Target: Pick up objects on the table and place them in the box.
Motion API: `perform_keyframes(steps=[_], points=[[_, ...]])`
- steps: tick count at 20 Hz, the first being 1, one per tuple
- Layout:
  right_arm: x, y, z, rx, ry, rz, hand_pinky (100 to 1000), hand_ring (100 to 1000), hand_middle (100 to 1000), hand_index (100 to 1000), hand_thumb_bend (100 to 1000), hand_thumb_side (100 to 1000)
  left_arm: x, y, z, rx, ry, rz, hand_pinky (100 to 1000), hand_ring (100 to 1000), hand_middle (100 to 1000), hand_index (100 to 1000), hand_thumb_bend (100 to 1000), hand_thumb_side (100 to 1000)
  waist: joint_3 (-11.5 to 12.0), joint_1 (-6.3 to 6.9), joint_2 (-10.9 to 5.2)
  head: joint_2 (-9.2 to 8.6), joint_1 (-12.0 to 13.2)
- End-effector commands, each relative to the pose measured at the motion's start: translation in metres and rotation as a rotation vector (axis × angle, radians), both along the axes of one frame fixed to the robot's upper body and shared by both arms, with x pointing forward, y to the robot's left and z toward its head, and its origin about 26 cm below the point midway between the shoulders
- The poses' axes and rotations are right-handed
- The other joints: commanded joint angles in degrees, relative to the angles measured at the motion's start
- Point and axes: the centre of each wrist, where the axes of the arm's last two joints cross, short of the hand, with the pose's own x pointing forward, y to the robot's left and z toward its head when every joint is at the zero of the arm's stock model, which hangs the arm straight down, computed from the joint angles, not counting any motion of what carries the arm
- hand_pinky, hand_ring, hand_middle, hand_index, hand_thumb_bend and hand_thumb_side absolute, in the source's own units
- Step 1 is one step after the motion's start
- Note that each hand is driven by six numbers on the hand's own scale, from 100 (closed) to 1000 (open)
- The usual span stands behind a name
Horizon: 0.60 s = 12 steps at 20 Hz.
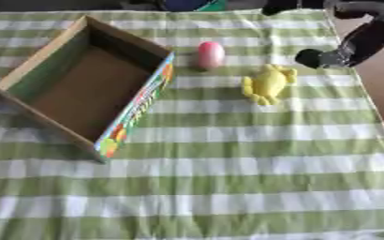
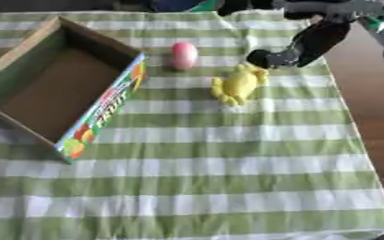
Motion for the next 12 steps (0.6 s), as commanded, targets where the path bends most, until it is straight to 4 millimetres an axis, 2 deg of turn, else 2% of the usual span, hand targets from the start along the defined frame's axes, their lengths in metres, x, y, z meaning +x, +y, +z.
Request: perform_keyframes(steps=[1,7,12], points=[[0.005,-0.004,0.006,-0.106,-0.029,-0.002,800,923,906,1000,340,870,0.000,0.001,0.006,0.022,-0.016,-0.007,534,723,673,750,100,943,0.1,0.18,-0.74,-0.62,-0.4],[0.015,-0.005,-0.006,-0.171,-0.020,-0.025,800,923,923,1000,374,815,0.000,0.001,0.006,0.022,-0.013,-0.011,534,724,672,750,100,944,0.2,0.22,-0.40,-0.74,-0.5],[0.022,-0.009,-0.015,-0.188,-0.010,-0.061,796,917,919,1000,353,762,0.001,0.000,0.005,0.021,-0.011,-0.014,535,724,672,748,100,947,0.4,0.27,-0.04,-0.88,-0.7]])
